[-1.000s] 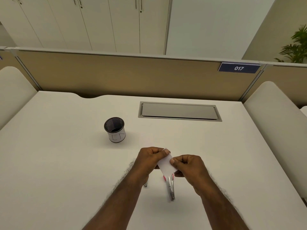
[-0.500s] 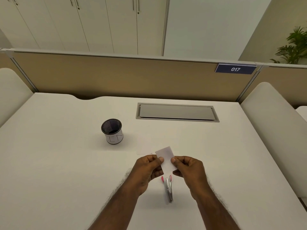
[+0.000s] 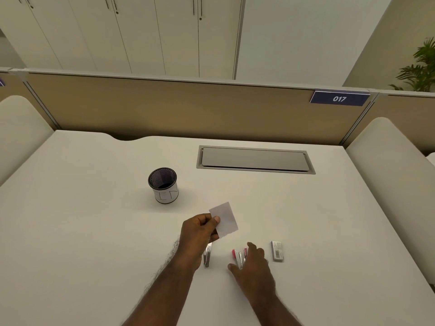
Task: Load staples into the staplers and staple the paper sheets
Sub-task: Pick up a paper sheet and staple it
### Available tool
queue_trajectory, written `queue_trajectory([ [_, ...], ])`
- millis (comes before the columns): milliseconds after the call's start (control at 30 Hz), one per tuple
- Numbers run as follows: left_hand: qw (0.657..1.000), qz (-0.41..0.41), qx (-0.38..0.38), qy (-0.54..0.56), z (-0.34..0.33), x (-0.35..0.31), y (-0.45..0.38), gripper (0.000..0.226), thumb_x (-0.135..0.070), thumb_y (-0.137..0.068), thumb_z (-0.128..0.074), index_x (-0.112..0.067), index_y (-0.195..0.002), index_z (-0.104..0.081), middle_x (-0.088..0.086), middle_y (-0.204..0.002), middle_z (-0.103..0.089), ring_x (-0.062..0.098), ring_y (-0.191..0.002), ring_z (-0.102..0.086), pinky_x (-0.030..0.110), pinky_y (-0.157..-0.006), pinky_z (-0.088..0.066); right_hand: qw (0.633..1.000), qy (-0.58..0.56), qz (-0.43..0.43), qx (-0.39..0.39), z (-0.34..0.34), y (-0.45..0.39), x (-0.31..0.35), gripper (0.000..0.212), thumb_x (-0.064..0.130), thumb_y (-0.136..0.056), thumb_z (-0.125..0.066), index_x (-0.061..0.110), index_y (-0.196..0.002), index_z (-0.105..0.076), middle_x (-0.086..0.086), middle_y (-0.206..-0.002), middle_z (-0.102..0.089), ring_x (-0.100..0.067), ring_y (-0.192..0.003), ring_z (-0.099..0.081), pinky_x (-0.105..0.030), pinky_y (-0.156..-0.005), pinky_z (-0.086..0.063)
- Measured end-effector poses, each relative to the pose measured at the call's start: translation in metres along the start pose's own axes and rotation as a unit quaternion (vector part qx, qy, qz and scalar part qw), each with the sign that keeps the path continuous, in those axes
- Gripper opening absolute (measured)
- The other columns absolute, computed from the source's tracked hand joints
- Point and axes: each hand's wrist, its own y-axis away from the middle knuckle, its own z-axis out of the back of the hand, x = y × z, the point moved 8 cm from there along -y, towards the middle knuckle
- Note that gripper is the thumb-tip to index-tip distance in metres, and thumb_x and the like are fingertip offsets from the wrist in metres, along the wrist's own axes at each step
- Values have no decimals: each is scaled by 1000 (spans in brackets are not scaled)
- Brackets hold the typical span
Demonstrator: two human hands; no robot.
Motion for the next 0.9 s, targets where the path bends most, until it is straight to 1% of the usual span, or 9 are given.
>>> queue_trajectory([
  [133,1000,-7,-5,-15,2,0,-1,9,-7,-89,-65,-7,-94,-73,15,-93,-76,30,-85,-73,34,-75,-61,999,46,11,-27,-2,1,4,56,43,-85,-59,23,-133,-38,0,-123,-50,-21,-112,-55,-30,-88,-48],
  [233,999,-18,-6,-34,4,-3,-2,13,-8,-89,-66,-6,-99,-73,14,-94,-75,30,-86,-73,36,-77,-61,999,20,9,-39,-4,-4,0,42,42,-90,-54,23,-126,-47,-2,-115,-57,-22,-106,-59,-32,-86,-48],
  [367,999,-34,-16,-38,9,-8,-2,12,-8,-89,-66,-7,-98,-74,10,-93,-75,22,-78,-73,29,-69,-60,990,-143,4,19,7,-18,-5,36,24,-82,-67,17,-117,-61,-5,-106,-65,-21,-96,-64,-31,-87,-49],
  [433,998,-41,-25,-35,11,-11,-2,10,-7,-89,-66,-11,-95,-73,9,-92,-75,18,-74,-73,26,-66,-59,964,-261,3,49,27,-25,0,30,13,-80,-72,15,-109,-66,-4,-90,-68,-18,-79,-64,-37,-80,-54],
  [500,998,-46,-30,-33,13,-13,-2,10,-6,-88,-67,-11,-94,-74,8,-91,-75,17,-73,-73,26,-66,-60,936,-341,24,82,51,-28,12,31,6,-81,-72,13,-111,-66,-4,-86,-65,-17,-71,-62,-37,-71,-56],
  [600,997,-56,-26,-43,10,-16,0,12,-6,-89,-66,-12,-96,-74,6,-90,-75,18,-75,-73,25,-64,-58,915,-360,78,165,85,-21,34,35,16,-82,-71,23,-117,-66,2,-102,-69,-10,-78,-62,-27,-69,-53],
  [700,996,-68,-12,-63,4,-21,4,14,-6,-89,-65,-10,-100,-73,4,-89,-74,18,-76,-72,21,-60,-56,907,-333,109,234,108,-10,54,37,26,-81,-63,27,-118,-65,6,-107,-70,-4,-83,-61,-25,-69,-51],
  [800,993,-83,-4,-85,0,-25,5,13,-7,-89,-66,-10,-99,-74,2,-90,-73,24,-82,-70,26,-64,-60,909,-312,118,249,115,-4,63,26,17,-92,-59,26,-116,-65,0,-105,-72,-7,-77,-57,-25,-61,-44],
  [900,991,-89,0,-100,-2,-28,6,12,-9,-89,-66,-13,-98,-74,1,-90,-74,29,-86,-70,33,-70,-62,919,-296,114,236,117,-1,65,18,28,-91,-64,27,-108,-68,-2,-94,-71,-7,-71,-55,-25,-55,-39],
])
